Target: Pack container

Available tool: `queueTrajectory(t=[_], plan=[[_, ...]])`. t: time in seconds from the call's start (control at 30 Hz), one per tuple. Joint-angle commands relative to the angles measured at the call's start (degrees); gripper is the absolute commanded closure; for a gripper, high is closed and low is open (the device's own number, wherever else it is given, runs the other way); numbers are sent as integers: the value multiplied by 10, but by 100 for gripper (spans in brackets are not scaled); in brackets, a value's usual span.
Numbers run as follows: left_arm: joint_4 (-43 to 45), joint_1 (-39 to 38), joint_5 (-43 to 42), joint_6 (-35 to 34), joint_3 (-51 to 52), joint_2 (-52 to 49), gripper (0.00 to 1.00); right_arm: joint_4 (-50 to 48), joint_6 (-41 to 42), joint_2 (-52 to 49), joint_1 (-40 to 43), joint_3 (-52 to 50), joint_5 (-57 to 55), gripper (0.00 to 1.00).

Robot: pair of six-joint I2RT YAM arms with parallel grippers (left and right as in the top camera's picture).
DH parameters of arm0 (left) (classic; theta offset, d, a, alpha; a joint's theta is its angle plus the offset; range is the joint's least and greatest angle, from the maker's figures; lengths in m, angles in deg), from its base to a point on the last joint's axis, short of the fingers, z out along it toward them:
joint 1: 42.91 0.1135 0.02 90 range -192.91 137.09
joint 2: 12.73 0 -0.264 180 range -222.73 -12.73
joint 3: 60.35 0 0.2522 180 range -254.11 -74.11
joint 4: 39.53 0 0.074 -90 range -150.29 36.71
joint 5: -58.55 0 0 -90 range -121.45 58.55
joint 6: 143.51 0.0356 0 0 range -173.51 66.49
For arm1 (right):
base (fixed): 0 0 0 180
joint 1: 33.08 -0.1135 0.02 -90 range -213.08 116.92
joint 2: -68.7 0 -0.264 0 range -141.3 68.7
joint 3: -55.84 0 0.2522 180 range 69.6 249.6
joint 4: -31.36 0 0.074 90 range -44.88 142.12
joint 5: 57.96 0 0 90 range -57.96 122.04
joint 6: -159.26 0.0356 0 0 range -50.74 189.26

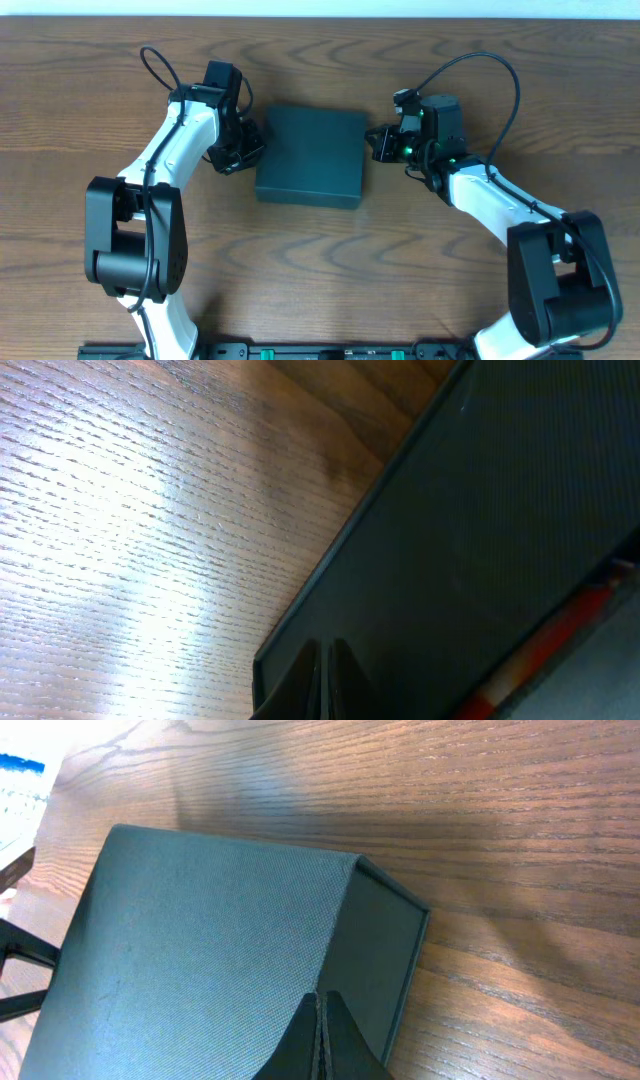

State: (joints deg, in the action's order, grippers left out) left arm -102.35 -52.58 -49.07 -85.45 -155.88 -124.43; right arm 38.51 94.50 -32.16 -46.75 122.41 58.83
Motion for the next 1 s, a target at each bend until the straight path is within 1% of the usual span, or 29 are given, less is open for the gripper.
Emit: queueTrajectory(t=[0.0, 0.33, 0.6, 0.8, 0.83, 0.9, 0.97], plan=[[-2, -2, -2, -7, -3, 8, 94, -5, 4, -10, -1, 7, 13, 98], [-7, -2, -3, -7, -3, 8, 94, -23, 4, -24, -1, 7, 13, 98], [-12, -2, -19, -16, -3, 8, 94, -37, 4, -24, -2, 9, 15, 98], [-11, 3, 0, -16, -6, 10, 94, -33, 4, -22, 7, 9, 17, 98], [-12, 7, 11, -17, -8, 13, 94, -26, 3, -20, 11, 12, 18, 99], [-16, 15, 41, -19, -18, 29, 94, 23, -10, -12, 26, 30, 18, 99], [-22, 23, 75, -19, -33, 55, 94, 114, -46, -1, 41, 66, 17, 98]])
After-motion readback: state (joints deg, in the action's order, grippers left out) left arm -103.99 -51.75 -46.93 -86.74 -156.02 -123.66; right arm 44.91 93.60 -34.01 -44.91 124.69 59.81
